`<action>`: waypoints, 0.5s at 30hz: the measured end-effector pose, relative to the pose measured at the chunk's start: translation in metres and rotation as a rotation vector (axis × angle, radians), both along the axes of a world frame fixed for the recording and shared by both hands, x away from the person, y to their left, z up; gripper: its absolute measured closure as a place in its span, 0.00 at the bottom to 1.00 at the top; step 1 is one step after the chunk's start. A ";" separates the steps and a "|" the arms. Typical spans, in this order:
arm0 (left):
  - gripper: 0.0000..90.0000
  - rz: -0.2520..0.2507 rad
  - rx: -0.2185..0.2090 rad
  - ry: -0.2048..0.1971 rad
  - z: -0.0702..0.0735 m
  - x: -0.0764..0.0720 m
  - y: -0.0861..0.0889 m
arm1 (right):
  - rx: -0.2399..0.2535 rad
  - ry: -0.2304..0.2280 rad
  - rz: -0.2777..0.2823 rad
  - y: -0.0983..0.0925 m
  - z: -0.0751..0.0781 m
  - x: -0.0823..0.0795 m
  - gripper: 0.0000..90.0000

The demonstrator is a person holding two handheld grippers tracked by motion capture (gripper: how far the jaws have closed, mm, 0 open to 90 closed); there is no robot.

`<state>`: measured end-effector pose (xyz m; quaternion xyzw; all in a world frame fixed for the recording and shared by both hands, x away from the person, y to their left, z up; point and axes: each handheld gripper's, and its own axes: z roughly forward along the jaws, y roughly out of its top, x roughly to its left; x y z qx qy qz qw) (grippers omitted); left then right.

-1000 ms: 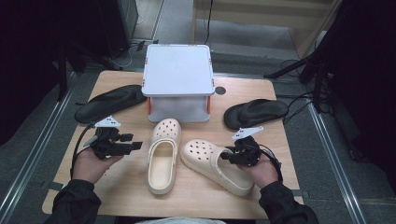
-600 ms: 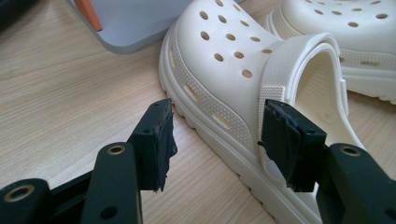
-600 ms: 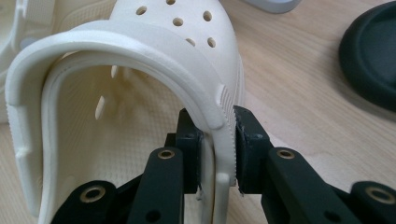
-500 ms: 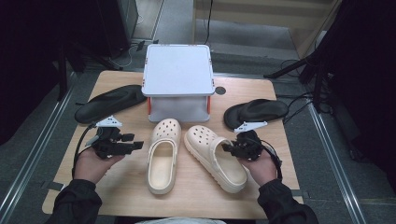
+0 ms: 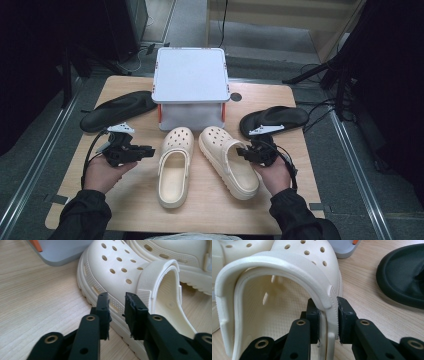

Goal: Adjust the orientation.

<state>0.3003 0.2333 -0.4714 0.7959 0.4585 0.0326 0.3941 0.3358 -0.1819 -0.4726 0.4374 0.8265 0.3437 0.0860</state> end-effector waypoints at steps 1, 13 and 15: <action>0.89 -0.002 -0.001 0.001 -0.001 0.002 -0.001 | -0.007 -0.002 -0.005 0.001 -0.001 0.001 0.84; 1.00 -0.022 0.030 0.047 -0.015 0.023 -0.010 | -0.022 0.005 -0.054 0.022 -0.006 0.004 0.83; 1.00 -0.023 0.033 0.055 -0.017 0.025 -0.012 | -0.024 -0.002 -0.053 0.026 -0.007 0.004 0.83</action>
